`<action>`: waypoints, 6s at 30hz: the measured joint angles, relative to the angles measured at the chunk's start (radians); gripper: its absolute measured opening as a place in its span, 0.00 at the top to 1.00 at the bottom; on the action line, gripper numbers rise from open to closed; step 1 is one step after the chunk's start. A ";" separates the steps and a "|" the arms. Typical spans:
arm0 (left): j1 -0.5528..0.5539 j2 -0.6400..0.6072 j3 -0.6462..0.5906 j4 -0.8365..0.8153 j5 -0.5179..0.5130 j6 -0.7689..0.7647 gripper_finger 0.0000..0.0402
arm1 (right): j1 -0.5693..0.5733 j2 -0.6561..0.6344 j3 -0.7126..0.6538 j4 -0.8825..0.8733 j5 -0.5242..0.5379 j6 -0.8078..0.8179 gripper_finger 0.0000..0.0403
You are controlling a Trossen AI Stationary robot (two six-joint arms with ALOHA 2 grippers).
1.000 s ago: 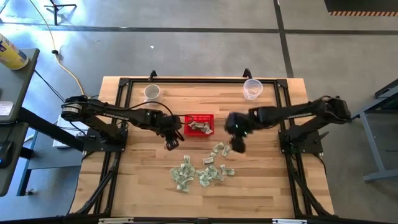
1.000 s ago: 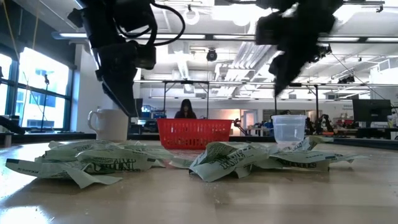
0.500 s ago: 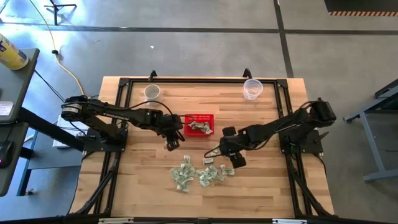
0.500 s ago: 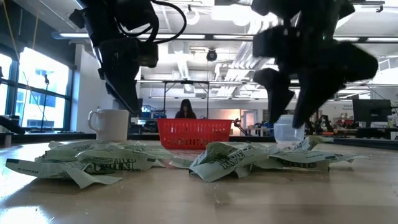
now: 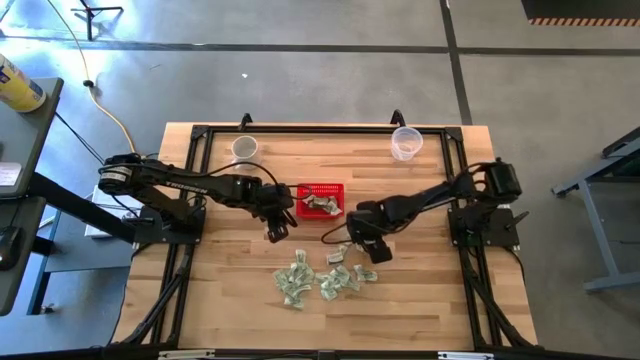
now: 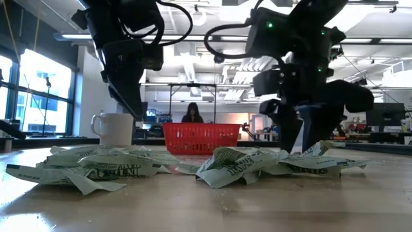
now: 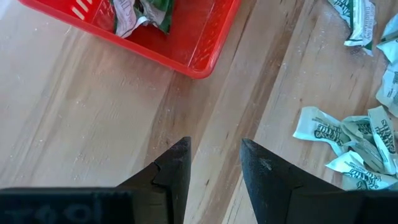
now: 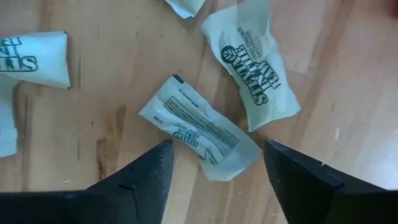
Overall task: Pick and place items into bin
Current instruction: Put the stevia packet into the red bin
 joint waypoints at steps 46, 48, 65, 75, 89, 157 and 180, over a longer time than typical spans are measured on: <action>-0.086 -0.212 0.000 -0.064 -0.058 -0.026 0.56 | -0.219 0.067 0.400 -0.014 0.152 0.084 0.51; -0.099 -0.193 -0.009 -0.039 -0.038 -0.012 0.56 | -0.205 0.037 0.401 -0.026 0.198 0.051 0.43; -0.151 0.085 -0.047 0.212 0.177 -0.537 0.56 | -0.021 -0.337 0.157 -0.424 0.434 0.567 0.28; -0.312 0.246 0.186 -0.007 -0.119 -1.124 0.56 | 0.044 -0.485 -0.059 -0.499 0.557 0.839 0.28; -0.314 0.500 0.534 -0.304 -0.164 -1.215 0.56 | 0.046 -0.555 -0.117 -0.482 0.619 0.825 0.28; -0.209 0.593 0.774 -0.511 -0.267 -0.895 0.88 | 0.087 -0.587 -0.119 -0.462 0.674 0.725 0.28; 0.171 0.591 0.979 -0.509 -0.147 -0.047 0.93 | 0.041 -0.776 -0.119 -0.597 0.668 0.777 0.28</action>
